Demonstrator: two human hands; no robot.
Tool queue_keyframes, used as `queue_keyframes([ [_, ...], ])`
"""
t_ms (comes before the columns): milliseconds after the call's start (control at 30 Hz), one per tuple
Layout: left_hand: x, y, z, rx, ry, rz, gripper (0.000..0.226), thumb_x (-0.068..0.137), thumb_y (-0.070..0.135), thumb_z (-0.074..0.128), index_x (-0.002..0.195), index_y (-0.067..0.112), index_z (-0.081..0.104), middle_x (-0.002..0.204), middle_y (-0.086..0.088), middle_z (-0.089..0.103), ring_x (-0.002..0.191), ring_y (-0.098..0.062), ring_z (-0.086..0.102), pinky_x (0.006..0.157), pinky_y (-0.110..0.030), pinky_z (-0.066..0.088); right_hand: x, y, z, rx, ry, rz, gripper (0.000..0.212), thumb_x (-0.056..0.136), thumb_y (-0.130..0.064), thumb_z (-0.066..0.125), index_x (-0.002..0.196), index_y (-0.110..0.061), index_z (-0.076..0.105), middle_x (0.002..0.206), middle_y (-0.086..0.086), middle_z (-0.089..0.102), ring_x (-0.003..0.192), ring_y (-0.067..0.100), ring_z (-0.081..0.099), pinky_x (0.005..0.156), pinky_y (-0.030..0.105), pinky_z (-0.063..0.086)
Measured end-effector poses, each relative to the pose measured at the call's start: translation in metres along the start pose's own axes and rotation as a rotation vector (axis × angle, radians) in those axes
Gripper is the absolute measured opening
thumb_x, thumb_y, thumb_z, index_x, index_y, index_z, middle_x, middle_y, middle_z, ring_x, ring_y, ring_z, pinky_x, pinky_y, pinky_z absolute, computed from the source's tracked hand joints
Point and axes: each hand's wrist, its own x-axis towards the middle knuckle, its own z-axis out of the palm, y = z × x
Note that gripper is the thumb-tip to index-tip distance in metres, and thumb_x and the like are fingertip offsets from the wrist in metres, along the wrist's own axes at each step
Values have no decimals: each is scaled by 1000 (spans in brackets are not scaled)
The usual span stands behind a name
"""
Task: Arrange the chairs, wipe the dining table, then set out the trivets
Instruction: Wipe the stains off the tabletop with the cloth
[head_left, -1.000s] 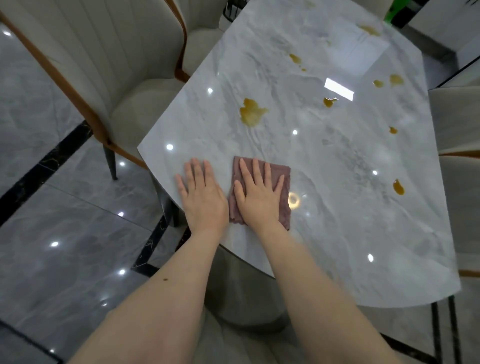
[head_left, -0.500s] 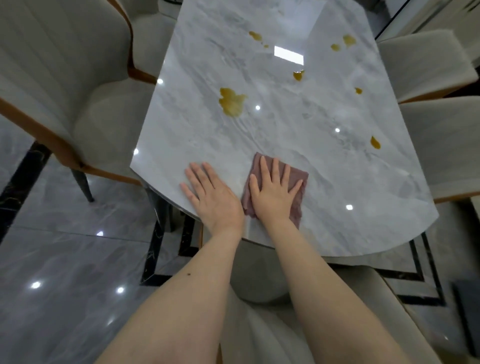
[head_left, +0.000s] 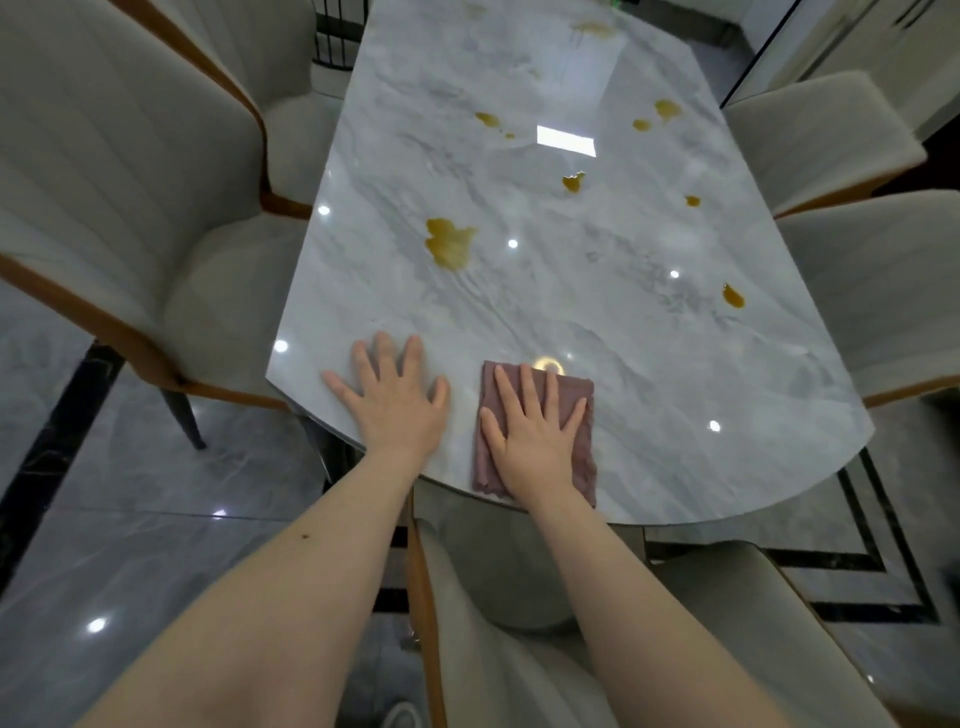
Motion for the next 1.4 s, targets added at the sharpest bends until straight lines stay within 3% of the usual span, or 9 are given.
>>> queue_keyframes([
  [133,30,-13,-7,2,60,96,51,94,41,35,140,21,35,145,-8,33,134,-33,25,106,-63,13,13,-22,-1,2,12,91,57,100,-51,19,152,-37,-2,161,-5,-5,147,25,-15,110,62,-16],
  [233,64,-23,-10,37,207,222,44,85,32,33,115,9,56,112,-15,54,101,-33,49,87,-45,36,36,-41,-2,26,16,149,58,100,-51,19,151,-36,-4,161,-3,-6,147,27,-14,110,63,-16],
  [400,143,-32,-18,28,267,354,19,78,7,59,96,6,61,92,-14,56,81,-32,55,69,-39,39,89,-75,-3,75,92,318,59,99,-49,25,152,-34,6,162,-2,0,147,28,-9,110,63,-15],
  [500,185,-40,-26,4,224,381,44,80,11,63,123,9,56,116,-15,56,100,-33,54,80,-42,37,126,-97,-3,96,143,513,59,98,-50,23,153,-31,11,162,2,4,147,31,-6,109,66,-12],
  [567,211,-43,-33,9,93,403,61,90,26,51,147,16,31,151,-13,31,134,-33,33,105,-51,22,151,-112,-6,125,129,644,62,98,-53,23,153,-30,8,162,3,1,147,33,-8,108,68,-11],
  [633,230,-44,-35,37,30,410,68,93,40,40,152,20,12,160,-8,4,146,-32,3,113,-57,-2,167,-119,-10,145,135,717,65,97,-54,24,153,-29,7,162,4,-1,146,34,-10,107,69,-10],
  [900,256,-47,-23,102,2,434,70,92,55,12,153,21,1,160,-9,-2,146,-34,-9,114,-59,-5,238,-115,-22,107,132,712,62,97,-55,23,153,-31,7,162,2,-1,147,31,-9,108,69,-11],
  [1233,256,-45,-25,94,8,404,68,89,43,7,153,21,9,159,-9,8,146,-33,1,114,-59,-2,235,-111,-25,35,134,199,53,98,-48,19,150,-43,11,161,-9,9,148,21,2,115,59,-6],
  [1400,255,-44,-25,109,5,407,67,89,42,6,153,20,11,159,-9,9,146,-34,3,114,-58,-5,220,-89,-22,10,92,315,55,96,-51,13,150,-42,5,161,-10,3,148,20,-3,115,59,-7],
])
